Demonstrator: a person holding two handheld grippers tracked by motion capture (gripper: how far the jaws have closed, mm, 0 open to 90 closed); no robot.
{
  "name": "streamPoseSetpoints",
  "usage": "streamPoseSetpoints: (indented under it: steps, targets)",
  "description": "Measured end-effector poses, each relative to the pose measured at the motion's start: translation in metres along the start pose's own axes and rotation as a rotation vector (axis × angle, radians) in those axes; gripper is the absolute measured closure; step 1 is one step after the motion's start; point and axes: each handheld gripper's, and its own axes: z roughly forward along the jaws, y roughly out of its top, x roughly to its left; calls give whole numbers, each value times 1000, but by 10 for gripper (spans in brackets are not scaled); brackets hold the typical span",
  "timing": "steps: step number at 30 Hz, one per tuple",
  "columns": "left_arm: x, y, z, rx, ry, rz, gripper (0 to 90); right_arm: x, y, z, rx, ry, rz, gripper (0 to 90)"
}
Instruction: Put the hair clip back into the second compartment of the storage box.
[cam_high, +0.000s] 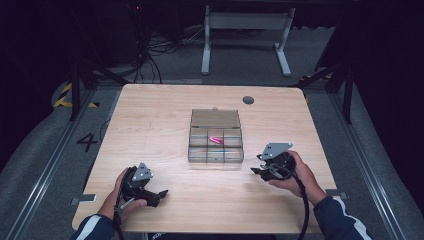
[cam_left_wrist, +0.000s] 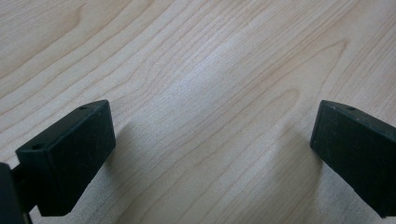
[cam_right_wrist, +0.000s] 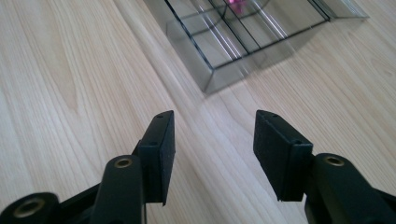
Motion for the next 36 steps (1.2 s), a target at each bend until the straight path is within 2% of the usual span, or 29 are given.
streamPoseSetpoints:
  steps: [5, 10, 11, 19, 23, 26, 32, 36]
  targets:
    - [0, 0, 0, 0, 0, 0, 6, -1, -20, -6, 6, -12, 26, 484]
    - [0, 0, 0, 1, -1, -2, 6, -2, -33, -10, -10, -14, 45, 449]
    - [0, 0, 0, 1, -1, -3, 6, -2, -40, -12, -17, -26, 70, 438]
    - [0, 0, 0, 0, 1, -1, 6, -3, -64, -22, -42, -39, 105, 406]
    - [0, 0, 0, 0, 0, -1, 5, -6, -83, -28, -53, -48, 139, 381]
    - [0, 0, 0, 0, 1, -1, 5, -5, -96, -30, -53, -60, 147, 374]
    - [0, 0, 0, -1, 2, 1, 5, -4, -123, -33, -74, -85, 228, 336]
    - [0, 0, 0, 0, 0, -1, 5, -3, -132, -33, -92, -92, 269, 295]
